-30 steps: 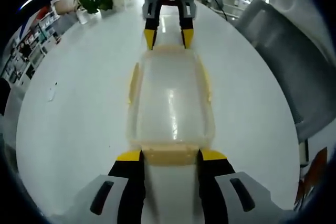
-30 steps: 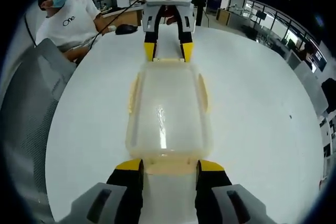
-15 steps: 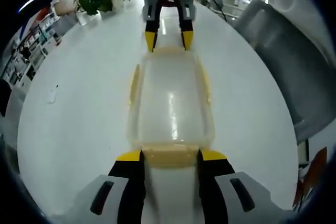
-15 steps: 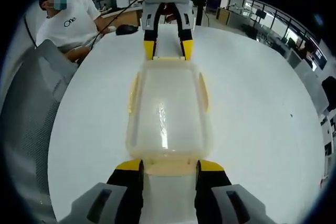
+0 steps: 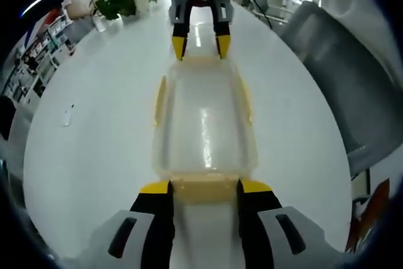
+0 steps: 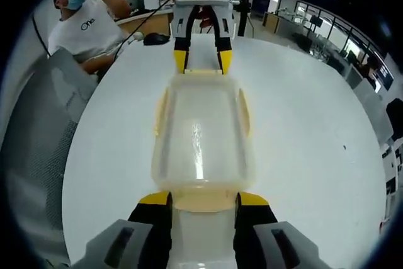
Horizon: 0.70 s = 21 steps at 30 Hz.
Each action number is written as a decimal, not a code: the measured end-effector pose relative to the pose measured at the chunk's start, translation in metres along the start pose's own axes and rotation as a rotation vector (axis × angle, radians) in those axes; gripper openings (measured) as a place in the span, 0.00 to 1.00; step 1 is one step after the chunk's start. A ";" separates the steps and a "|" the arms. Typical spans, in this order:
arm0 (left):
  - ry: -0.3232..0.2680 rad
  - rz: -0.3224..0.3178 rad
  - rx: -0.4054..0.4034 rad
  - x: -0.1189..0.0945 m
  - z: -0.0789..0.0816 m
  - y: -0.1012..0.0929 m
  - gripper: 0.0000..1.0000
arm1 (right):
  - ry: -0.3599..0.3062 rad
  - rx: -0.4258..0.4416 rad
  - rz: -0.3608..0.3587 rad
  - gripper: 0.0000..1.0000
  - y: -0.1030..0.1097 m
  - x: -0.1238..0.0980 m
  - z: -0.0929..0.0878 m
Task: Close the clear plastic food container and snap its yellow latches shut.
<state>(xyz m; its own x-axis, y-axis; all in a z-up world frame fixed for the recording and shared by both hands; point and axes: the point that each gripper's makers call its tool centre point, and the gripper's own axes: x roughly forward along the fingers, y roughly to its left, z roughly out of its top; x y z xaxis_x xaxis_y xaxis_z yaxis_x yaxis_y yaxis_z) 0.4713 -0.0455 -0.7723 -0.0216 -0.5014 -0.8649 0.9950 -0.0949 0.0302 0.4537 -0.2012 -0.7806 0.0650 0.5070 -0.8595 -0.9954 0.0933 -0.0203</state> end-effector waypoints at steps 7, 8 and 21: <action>0.010 0.010 0.006 -0.012 0.010 0.000 0.36 | -0.004 -0.009 0.000 0.35 -0.001 -0.014 0.005; 0.008 0.012 0.004 -0.014 0.011 0.000 0.37 | -0.003 -0.008 0.001 0.35 -0.001 -0.015 0.006; 0.016 0.030 0.014 -0.033 0.039 0.001 0.36 | -0.006 -0.023 -0.009 0.35 -0.002 -0.050 0.009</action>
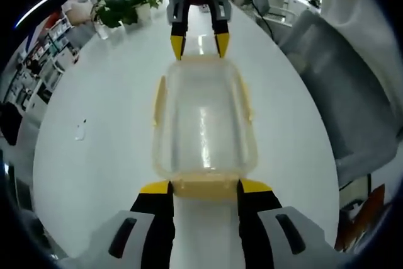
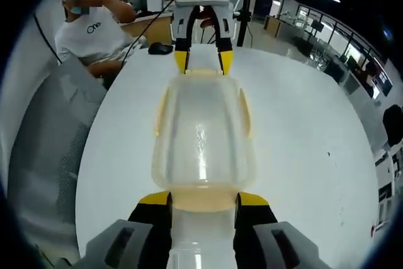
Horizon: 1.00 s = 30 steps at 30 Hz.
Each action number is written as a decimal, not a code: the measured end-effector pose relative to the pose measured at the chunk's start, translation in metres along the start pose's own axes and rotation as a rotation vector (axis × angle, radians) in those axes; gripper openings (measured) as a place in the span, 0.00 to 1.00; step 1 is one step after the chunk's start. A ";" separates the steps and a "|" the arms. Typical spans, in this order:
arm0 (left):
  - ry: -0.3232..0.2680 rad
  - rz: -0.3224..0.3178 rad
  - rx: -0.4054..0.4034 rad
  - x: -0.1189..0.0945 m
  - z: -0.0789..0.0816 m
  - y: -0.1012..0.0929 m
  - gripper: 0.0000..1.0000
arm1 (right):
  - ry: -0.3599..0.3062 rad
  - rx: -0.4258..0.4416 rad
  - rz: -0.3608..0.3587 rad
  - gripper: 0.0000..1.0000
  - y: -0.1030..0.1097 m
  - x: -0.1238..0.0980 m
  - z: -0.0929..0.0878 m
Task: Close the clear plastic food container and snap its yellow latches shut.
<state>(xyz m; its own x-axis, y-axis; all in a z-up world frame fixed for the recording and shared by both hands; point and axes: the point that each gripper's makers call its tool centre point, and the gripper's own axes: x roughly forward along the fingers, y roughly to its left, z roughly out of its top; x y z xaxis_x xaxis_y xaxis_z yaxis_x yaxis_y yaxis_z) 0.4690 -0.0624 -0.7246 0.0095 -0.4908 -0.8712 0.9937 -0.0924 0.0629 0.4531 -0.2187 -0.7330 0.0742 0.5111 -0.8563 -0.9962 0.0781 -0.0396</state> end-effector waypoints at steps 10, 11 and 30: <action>0.002 0.015 0.008 -0.009 0.031 0.003 0.36 | 0.003 -0.008 -0.015 0.35 -0.002 -0.031 -0.008; 0.001 0.017 0.011 -0.010 0.034 0.004 0.36 | 0.005 -0.010 -0.018 0.35 -0.002 -0.034 -0.009; -0.005 0.015 0.022 0.000 0.093 0.002 0.36 | 0.027 -0.012 -0.040 0.35 0.002 -0.081 -0.045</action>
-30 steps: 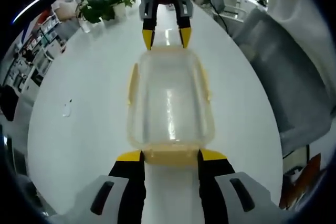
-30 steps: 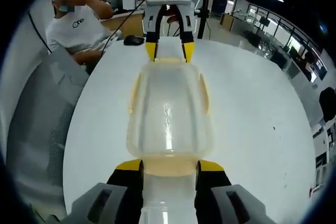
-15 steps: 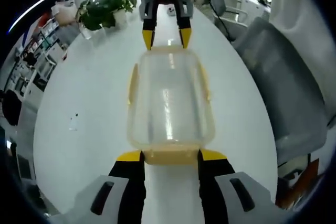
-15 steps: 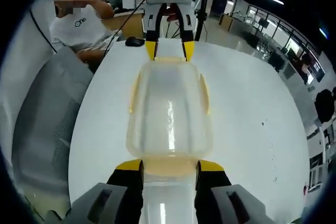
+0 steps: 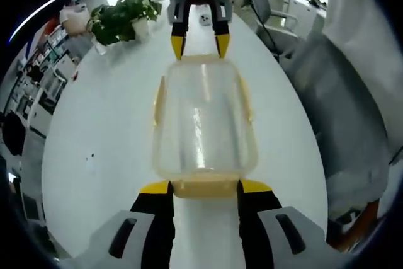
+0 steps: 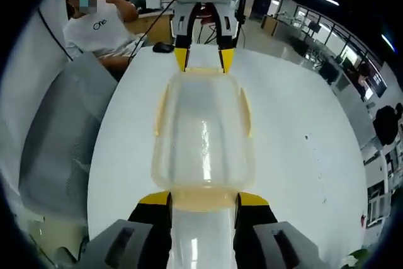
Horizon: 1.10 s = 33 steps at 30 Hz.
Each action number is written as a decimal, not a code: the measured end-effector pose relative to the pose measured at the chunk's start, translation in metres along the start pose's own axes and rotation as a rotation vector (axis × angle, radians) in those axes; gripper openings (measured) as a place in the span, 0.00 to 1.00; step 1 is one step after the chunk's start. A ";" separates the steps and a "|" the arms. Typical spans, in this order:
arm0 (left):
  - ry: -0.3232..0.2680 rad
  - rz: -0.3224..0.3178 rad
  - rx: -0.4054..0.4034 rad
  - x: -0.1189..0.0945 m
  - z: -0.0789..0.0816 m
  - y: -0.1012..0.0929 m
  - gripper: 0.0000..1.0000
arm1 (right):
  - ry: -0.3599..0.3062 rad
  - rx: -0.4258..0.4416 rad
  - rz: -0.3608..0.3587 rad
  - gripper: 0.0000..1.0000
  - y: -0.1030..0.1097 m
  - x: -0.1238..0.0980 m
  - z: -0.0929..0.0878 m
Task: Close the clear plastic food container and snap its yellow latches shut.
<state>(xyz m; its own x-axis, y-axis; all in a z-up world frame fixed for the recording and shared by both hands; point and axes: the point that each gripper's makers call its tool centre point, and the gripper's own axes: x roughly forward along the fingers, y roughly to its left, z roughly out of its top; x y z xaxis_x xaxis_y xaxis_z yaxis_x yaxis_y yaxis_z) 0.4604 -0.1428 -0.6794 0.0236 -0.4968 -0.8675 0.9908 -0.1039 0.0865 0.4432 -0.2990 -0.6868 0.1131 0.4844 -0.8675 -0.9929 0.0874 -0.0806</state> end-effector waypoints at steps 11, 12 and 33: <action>-0.006 -0.004 0.010 0.022 0.039 -0.002 0.36 | 0.025 0.003 -0.005 0.35 0.004 -0.022 -0.039; -0.010 -0.005 0.005 0.023 0.042 -0.002 0.36 | 0.032 -0.004 -0.011 0.35 0.003 -0.026 -0.043; -0.017 -0.020 0.000 0.065 0.090 0.002 0.36 | 0.050 -0.002 0.005 0.35 -0.002 -0.049 -0.100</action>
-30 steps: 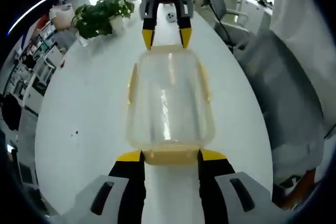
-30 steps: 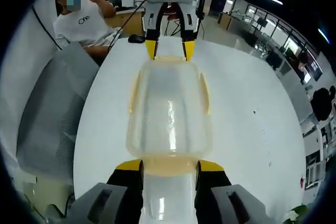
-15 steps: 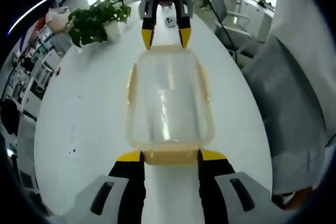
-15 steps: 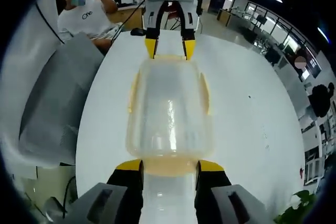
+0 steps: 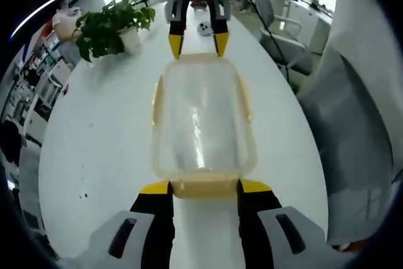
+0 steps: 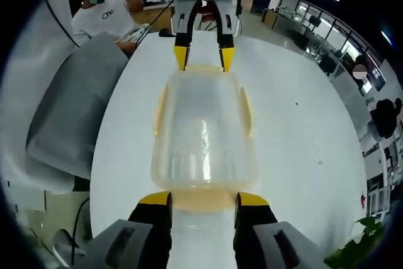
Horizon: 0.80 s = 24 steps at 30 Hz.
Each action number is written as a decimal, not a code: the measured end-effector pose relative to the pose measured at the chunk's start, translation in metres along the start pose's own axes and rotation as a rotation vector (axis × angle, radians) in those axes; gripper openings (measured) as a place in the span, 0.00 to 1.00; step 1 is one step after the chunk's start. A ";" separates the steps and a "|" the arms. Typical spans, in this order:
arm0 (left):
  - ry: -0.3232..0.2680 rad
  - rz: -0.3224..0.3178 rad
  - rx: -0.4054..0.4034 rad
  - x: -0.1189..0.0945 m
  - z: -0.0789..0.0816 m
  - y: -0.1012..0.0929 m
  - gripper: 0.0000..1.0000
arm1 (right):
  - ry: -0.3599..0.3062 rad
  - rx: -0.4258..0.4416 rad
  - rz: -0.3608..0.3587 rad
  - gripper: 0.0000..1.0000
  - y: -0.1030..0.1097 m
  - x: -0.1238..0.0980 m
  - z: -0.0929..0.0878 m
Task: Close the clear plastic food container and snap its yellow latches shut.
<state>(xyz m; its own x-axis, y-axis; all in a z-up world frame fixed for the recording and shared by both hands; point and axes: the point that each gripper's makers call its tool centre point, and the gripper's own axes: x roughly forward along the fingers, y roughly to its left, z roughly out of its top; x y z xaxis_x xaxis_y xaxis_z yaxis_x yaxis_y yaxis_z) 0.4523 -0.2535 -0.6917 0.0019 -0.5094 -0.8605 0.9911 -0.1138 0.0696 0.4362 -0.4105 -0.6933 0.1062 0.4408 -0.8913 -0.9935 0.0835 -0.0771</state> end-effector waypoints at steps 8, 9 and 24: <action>0.011 -0.012 0.002 0.016 0.010 0.001 0.36 | 0.002 0.007 0.009 0.35 0.002 -0.001 -0.019; 0.012 -0.012 0.004 0.017 0.011 0.001 0.36 | 0.002 0.010 0.011 0.35 0.002 -0.001 -0.021; 0.025 -0.027 -0.007 0.036 0.018 0.011 0.37 | 0.021 -0.003 0.022 0.35 -0.006 0.002 -0.039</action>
<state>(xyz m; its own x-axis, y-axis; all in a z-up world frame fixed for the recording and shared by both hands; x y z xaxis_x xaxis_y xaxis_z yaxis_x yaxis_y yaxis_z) 0.4604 -0.2879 -0.7127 -0.0211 -0.4845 -0.8745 0.9917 -0.1212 0.0433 0.4407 -0.4456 -0.7120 0.0840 0.4240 -0.9018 -0.9957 0.0718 -0.0590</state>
